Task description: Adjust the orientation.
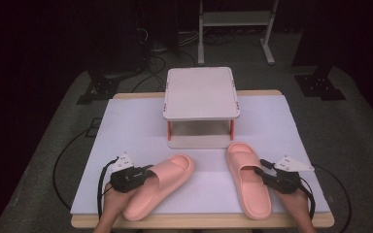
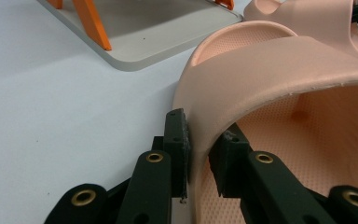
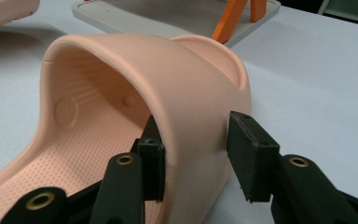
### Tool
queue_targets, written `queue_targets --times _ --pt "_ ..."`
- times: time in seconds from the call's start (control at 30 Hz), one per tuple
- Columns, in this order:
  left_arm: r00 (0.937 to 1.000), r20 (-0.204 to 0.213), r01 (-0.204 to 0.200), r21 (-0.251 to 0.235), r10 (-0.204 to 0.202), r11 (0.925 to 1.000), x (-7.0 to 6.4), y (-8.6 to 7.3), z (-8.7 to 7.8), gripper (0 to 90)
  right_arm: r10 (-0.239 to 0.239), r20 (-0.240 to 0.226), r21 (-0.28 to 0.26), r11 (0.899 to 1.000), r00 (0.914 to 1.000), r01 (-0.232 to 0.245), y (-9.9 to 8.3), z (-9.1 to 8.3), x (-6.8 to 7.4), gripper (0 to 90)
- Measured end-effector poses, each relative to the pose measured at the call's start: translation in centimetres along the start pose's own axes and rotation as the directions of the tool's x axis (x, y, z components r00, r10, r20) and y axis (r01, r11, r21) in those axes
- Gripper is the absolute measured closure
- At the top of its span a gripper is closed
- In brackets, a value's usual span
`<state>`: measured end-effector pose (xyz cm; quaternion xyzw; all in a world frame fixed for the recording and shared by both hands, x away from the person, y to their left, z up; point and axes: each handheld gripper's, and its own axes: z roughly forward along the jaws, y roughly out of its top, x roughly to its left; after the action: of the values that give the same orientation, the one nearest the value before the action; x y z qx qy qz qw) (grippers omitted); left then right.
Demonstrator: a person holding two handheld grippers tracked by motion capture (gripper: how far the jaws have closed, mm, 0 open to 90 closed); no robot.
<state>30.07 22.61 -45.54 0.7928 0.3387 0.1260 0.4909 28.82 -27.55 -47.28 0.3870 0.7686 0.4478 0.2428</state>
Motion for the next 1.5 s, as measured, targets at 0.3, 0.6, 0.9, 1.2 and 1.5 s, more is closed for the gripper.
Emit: queue_targets --times 0.3,0.6,0.9,1.2,1.5 --pt "0.9999 0.009 0.013 -0.006 -0.013 0.9999 0.1 0.0 -0.1 77.3 -0.004 0.031 0.011 1.000 0.9995 0.004 0.0 -0.3 -0.2 68.0" --pt "0.9999 0.008 0.013 -0.006 -0.013 0.9999 0.1 0.0 -0.1 77.5 -0.007 0.059 0.014 1.000 0.9982 0.006 -0.1 -0.7 -0.5 76.8" --pt "0.9999 0.005 0.016 -0.009 -0.016 0.9998 0.2 0.0 -0.2 77.5 0.003 0.046 0.017 1.000 0.9990 -0.004 -0.1 -1.1 -0.7 81.2" --pt "0.9996 0.000 0.030 -0.024 -0.030 0.9993 0.4 0.0 -0.4 77.2 0.036 0.030 -0.023 0.999 0.9989 -0.035 0.3 -2.1 -0.6 81.9" --pt "0.9989 0.002 0.047 -0.041 -0.047 0.9981 0.6 -0.1 -0.6 77.3 0.041 -0.004 -0.049 0.998 0.9992 -0.041 1.0 -2.4 0.1 82.0"
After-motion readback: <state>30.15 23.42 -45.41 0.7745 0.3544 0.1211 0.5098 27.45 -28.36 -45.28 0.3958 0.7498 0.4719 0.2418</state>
